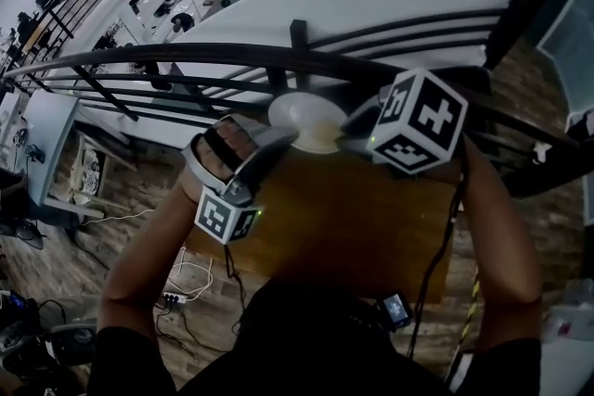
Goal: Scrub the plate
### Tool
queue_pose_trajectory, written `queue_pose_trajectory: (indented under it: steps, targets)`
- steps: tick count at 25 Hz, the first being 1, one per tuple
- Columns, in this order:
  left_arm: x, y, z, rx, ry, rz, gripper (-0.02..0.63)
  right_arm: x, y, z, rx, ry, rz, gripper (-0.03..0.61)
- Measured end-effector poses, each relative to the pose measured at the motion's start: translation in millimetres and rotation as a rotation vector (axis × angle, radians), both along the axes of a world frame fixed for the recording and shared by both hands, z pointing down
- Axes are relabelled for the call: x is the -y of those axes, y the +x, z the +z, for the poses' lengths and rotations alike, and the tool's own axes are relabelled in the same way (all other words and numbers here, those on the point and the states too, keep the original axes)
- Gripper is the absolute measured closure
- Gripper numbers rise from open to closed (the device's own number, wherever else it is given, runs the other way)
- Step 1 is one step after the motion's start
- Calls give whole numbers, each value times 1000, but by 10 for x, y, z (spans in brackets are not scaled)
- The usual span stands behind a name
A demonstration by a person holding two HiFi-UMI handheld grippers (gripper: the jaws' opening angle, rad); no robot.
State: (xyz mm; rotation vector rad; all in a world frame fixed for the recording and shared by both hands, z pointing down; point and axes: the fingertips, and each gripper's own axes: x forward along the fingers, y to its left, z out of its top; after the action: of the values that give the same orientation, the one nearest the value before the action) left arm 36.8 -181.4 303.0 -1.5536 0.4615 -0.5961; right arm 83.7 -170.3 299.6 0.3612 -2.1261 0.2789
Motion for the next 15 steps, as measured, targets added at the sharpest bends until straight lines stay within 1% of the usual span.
queue_pose_trajectory:
  steps: [3,6,8,11,15]
  targets:
    - [-36,-17,42,6,-20,0,591,129,191,122,-52,-3,44,526]
    - [-166,61,46,2,-30,43,591,316,315,285,-80,-14,98,526]
    - [-261,110,90,14,-35,65,591,435,320,352,-91,-5,118,526]
    - [-365,182,137,36,-29,88,589,449,214,368,-101,8,100,526]
    - [-446,311,113,31,-31,131,589,288,-65,243,-74,25,24,526]
